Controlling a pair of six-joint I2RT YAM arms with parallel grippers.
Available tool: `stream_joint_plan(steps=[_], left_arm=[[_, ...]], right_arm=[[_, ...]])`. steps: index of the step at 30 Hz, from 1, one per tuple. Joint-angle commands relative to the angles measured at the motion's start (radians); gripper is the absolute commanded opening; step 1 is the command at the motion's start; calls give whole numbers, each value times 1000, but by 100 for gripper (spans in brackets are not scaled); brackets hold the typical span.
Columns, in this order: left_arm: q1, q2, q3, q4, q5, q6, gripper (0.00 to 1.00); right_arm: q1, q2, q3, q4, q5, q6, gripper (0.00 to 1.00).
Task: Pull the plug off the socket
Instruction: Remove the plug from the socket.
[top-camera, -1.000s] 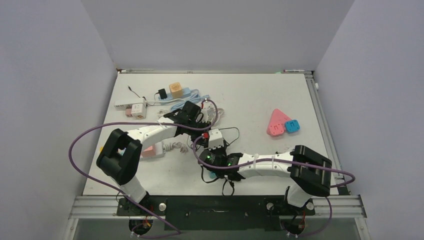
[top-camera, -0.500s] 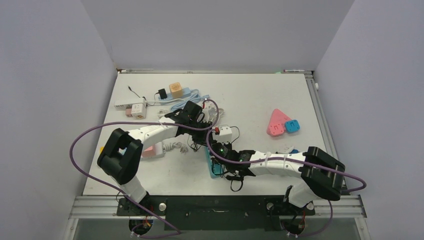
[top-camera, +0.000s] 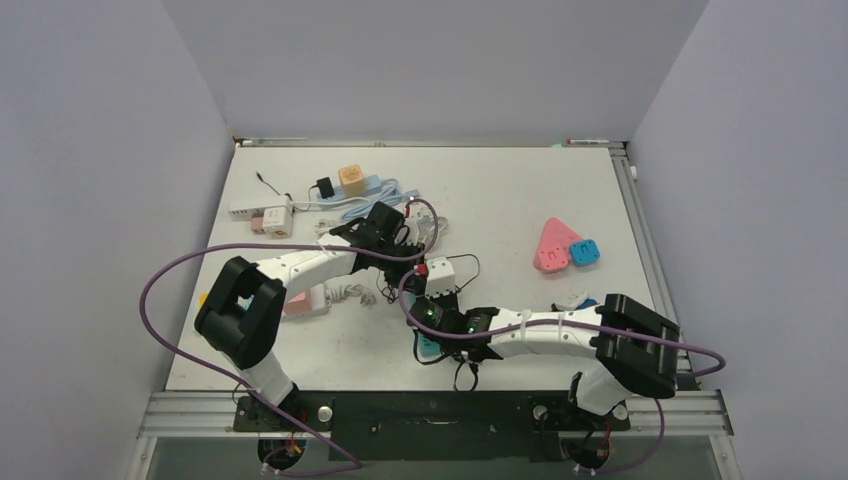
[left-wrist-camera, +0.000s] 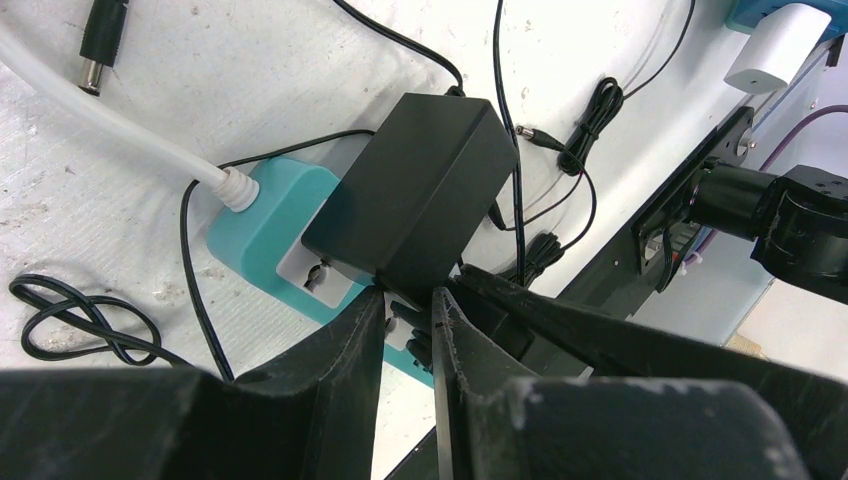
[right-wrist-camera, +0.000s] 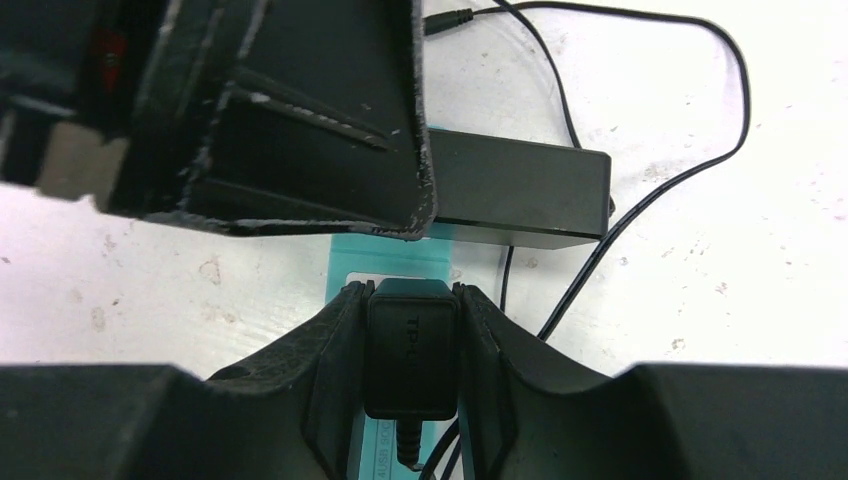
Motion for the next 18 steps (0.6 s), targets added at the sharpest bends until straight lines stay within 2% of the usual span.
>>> stream_joint_plan(steps=[1, 8, 18], left_arm=[[-11, 64, -17, -47, -119, 51, 19], [-10, 58, -19, -45, -116, 50, 19], [-11, 62, -18, -45, -115, 50, 19]], right_arm=[[76, 52, 92, -79, 117, 14, 5], [113, 109, 144, -135, 167, 35, 5], [93, 38, 90, -86, 119, 46, 5]])
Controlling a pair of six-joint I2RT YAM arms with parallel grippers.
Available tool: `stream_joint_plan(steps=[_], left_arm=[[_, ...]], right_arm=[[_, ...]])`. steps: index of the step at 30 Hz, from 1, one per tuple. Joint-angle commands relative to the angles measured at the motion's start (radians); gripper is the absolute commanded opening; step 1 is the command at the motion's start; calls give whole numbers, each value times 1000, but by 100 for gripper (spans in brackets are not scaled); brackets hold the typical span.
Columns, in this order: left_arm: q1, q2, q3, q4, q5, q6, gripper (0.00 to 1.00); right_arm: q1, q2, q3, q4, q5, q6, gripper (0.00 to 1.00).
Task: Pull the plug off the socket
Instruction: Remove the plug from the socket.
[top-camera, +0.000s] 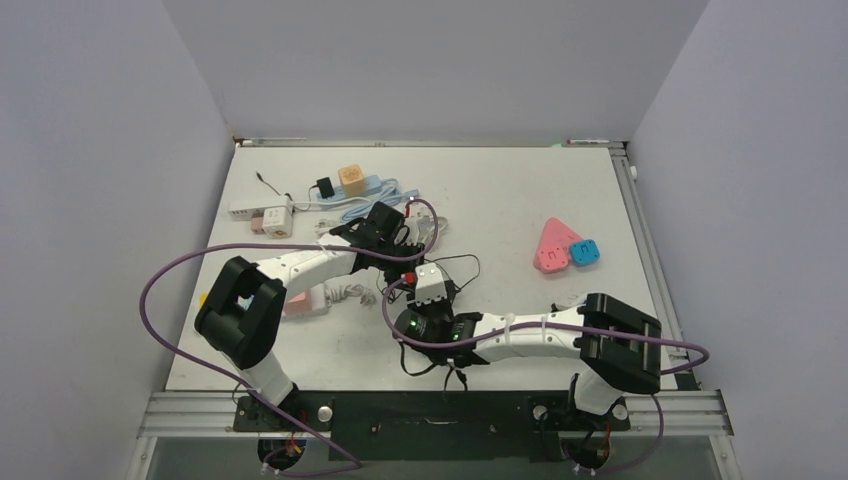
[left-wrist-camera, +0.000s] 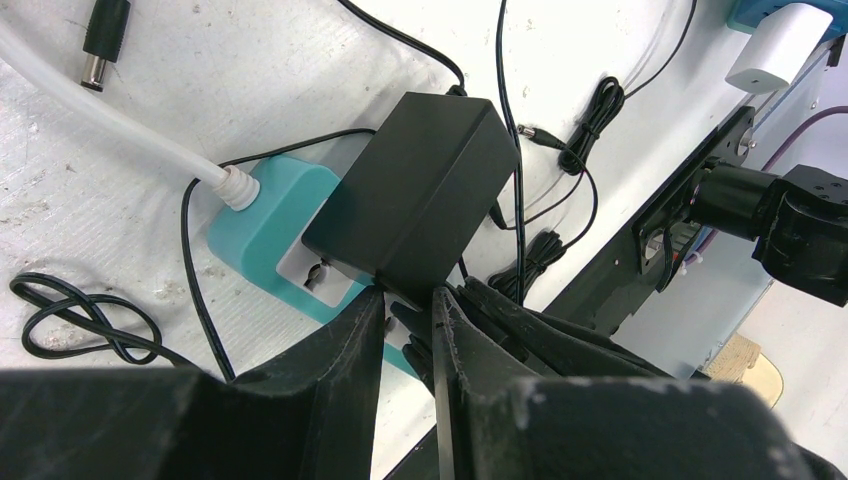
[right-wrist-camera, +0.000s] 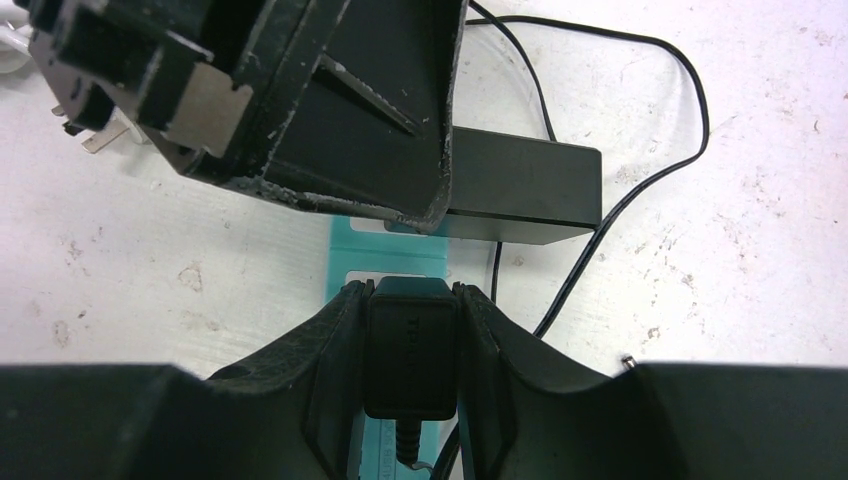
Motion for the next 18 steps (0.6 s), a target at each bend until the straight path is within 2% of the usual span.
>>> stream_joint_plan(steps=[1, 7, 18], left_arm=[[-11, 62, -18, -43, -117, 49, 19], [-12, 63, -18, -43, -118, 51, 19], [-13, 71, -15, -44, -117, 52, 18]], right_arm=[[-9, -80, -31, 52, -87, 29, 5], [-111, -168, -140, 163, -235, 29, 5], [-125, -162, -143, 150, -229, 24, 5]])
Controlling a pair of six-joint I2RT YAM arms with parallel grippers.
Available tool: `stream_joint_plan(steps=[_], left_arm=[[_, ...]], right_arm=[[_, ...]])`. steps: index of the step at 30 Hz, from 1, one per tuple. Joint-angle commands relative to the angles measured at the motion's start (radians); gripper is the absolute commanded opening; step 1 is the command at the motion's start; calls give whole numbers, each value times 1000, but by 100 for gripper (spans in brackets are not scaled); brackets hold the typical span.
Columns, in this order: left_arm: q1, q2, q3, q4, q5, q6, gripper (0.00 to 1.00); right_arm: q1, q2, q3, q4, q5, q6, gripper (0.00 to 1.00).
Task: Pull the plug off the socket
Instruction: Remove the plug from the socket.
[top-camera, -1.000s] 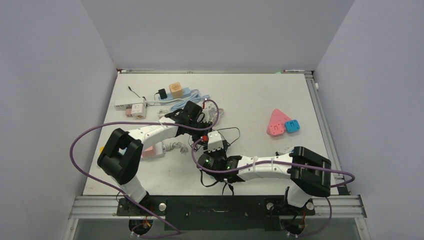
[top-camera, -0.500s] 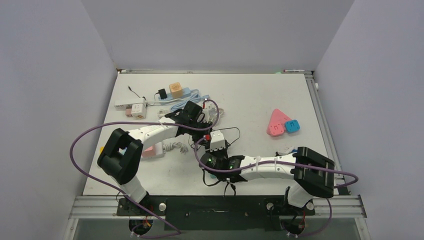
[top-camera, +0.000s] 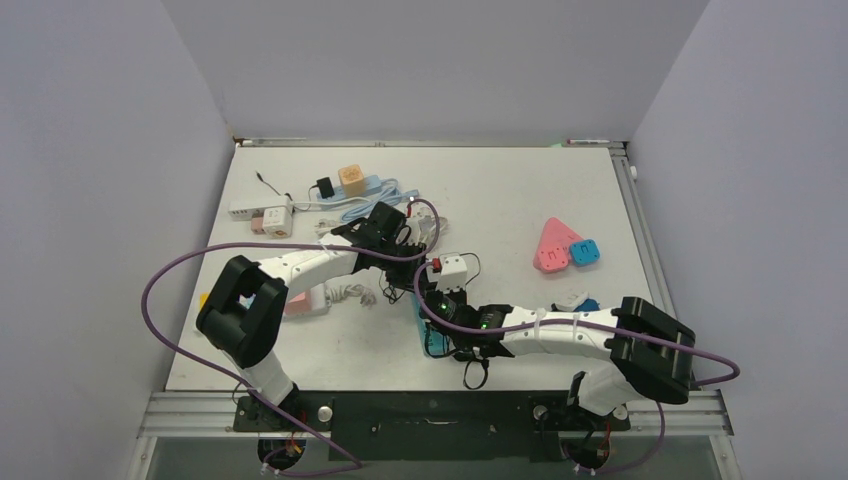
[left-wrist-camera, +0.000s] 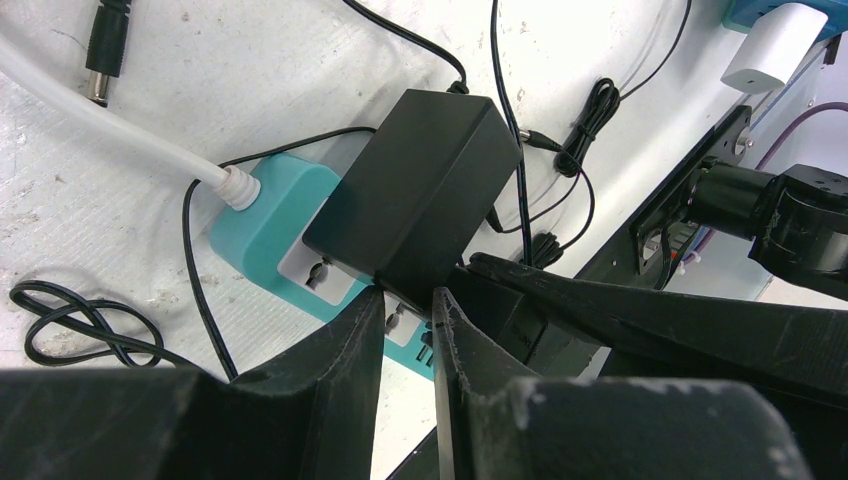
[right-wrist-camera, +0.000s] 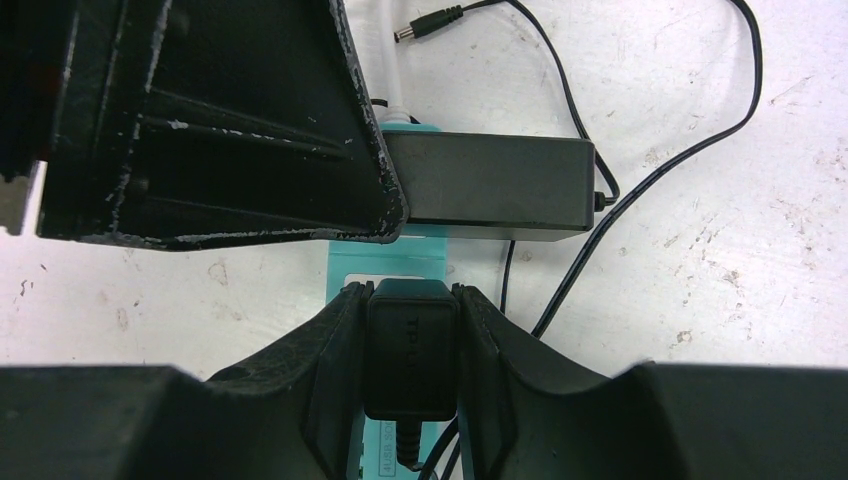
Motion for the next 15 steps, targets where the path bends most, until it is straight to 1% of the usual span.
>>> stream_joint_plan(steps=[1, 7, 15], left_arm=[[-9, 62, -19, -51, -122, 52, 19], [-9, 61, -17, -52, -128, 51, 19], [-9, 52, -17, -50, -138, 51, 19]], right_arm=[[0, -6, 2, 24, -6, 4, 5], [11, -24, 14, 8, 8, 3, 5], [26, -129, 30, -28, 32, 7, 5]])
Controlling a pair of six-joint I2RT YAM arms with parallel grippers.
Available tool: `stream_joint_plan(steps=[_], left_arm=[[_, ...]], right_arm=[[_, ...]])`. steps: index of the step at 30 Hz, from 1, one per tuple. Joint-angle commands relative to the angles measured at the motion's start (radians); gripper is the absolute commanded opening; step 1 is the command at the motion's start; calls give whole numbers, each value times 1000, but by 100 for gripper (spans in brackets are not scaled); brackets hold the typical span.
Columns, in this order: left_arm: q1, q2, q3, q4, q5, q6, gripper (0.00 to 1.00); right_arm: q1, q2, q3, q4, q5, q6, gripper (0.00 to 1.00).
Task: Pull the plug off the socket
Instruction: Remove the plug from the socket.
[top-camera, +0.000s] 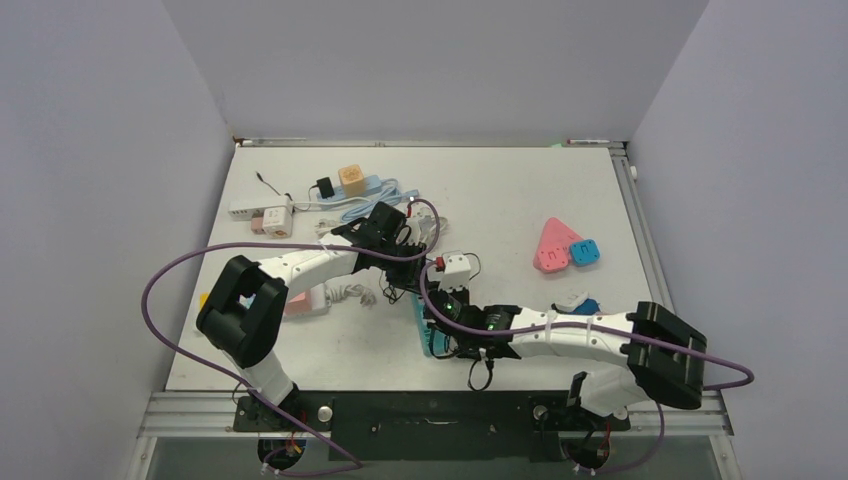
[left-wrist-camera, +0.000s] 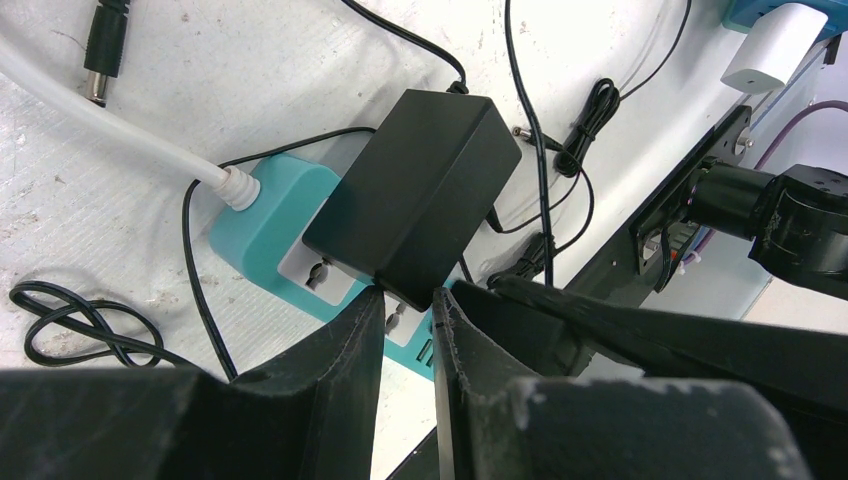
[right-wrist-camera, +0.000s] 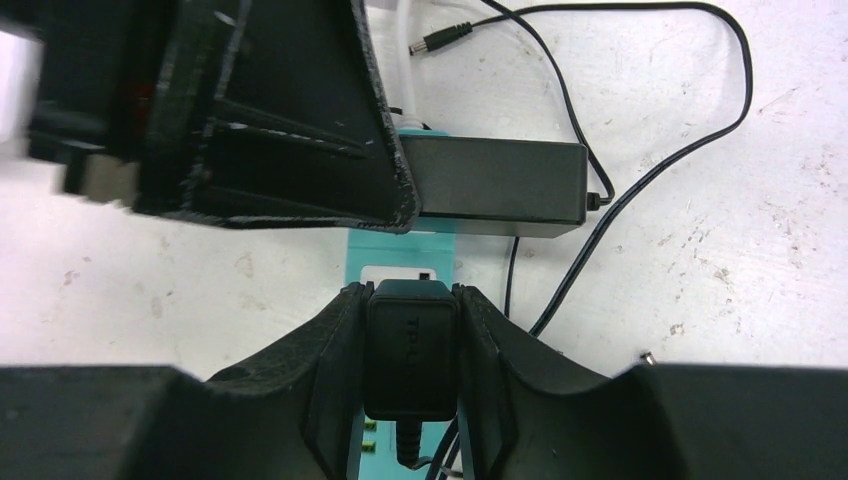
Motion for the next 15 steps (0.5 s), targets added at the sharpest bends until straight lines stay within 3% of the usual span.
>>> stream_joint_plan(steps=[1, 10, 15], left_arm=[[-8, 53, -20, -48, -136, 51, 19], [-8, 38, -22, -36, -135, 47, 19], [-8, -1, -22, -33, -174, 58, 20]], right_arm=[[25, -104, 32, -15, 37, 9, 5], [55, -264, 45, -118, 93, 30, 5], [69, -395, 34, -79, 82, -10, 5]])
